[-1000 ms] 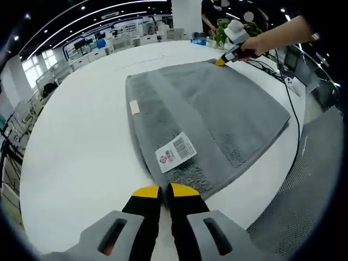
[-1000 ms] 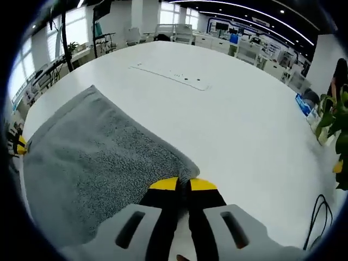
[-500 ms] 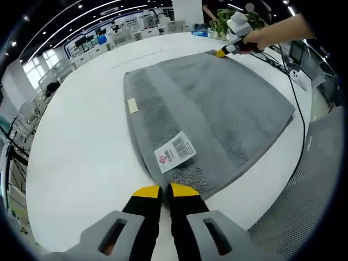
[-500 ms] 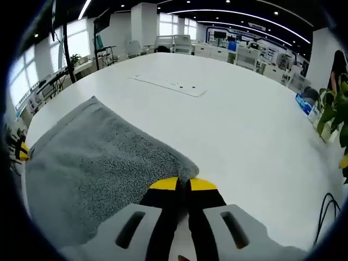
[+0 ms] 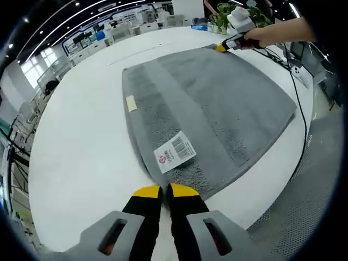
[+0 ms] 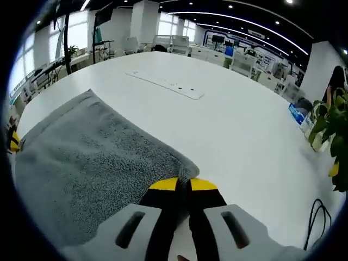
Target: Fold the towel on the table until its edges align and the towel forms a compact rectangular stack.
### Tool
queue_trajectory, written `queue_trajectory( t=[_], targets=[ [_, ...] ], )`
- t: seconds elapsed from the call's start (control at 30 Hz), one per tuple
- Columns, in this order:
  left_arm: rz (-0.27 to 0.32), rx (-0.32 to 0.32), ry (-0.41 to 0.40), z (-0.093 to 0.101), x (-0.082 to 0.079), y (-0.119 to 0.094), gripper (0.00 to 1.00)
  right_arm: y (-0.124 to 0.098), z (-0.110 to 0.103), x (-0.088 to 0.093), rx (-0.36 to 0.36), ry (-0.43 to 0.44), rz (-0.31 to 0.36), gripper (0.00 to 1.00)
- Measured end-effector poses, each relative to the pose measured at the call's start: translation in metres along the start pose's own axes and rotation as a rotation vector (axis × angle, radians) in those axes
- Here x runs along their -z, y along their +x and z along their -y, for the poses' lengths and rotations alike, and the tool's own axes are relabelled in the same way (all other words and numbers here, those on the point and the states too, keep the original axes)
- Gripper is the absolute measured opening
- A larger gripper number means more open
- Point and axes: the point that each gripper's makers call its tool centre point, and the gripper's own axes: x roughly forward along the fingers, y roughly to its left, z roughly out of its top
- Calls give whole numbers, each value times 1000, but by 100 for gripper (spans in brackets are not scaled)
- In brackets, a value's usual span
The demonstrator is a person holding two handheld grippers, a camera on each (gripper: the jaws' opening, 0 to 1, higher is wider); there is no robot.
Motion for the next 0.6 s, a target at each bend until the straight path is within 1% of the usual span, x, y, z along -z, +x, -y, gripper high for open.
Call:
queue_trajectory(
  t=[0.03,0.1,0.13,0.17,0.2,0.23,0.3,0.33,0.37,0.4,0.47,0.5,0.53,0.6],
  targets=[
    [1,-5,-4,-1,-1,0,6,-1,-2,-1,0,11,-1,5],
    [1,-13,-9,-2,-1,0,9,-4,-3,-3,1,113,2,8],
    [12,-36,-20,-5,-4,-2,13,-7,-3,-9,1,160,31,9],
    [32,-50,-30,-6,-8,-4,17,-8,1,-16,14,172,66,10],
    [44,-59,-44,-7,-11,-7,21,-11,4,-17,20,173,62,10],
    [53,-60,-50,-7,-14,-8,23,-12,5,-17,20,175,51,10],
    [63,-54,-55,-5,-19,-11,25,-13,5,-23,3,180,70,12],
    [82,-49,-53,-4,-24,-11,26,-14,6,-24,-2,187,71,12],
    [101,-37,-44,-2,-29,-10,27,-16,6,-25,-4,188,73,13],
    [138,-19,-15,1,-38,-9,29,-18,6,-27,-4,195,78,14],
    [163,-37,16,1,-46,-7,32,-26,1,-29,-15,201,79,17],
    [177,-35,31,3,-51,-7,35,-33,-3,-32,-20,189,93,18],
    [201,-29,43,8,-58,-7,36,-36,-5,-33,-20,180,93,19],
    [223,-14,53,13,-65,-8,38,-44,-7,-33,-22,174,86,23]
  ],
)
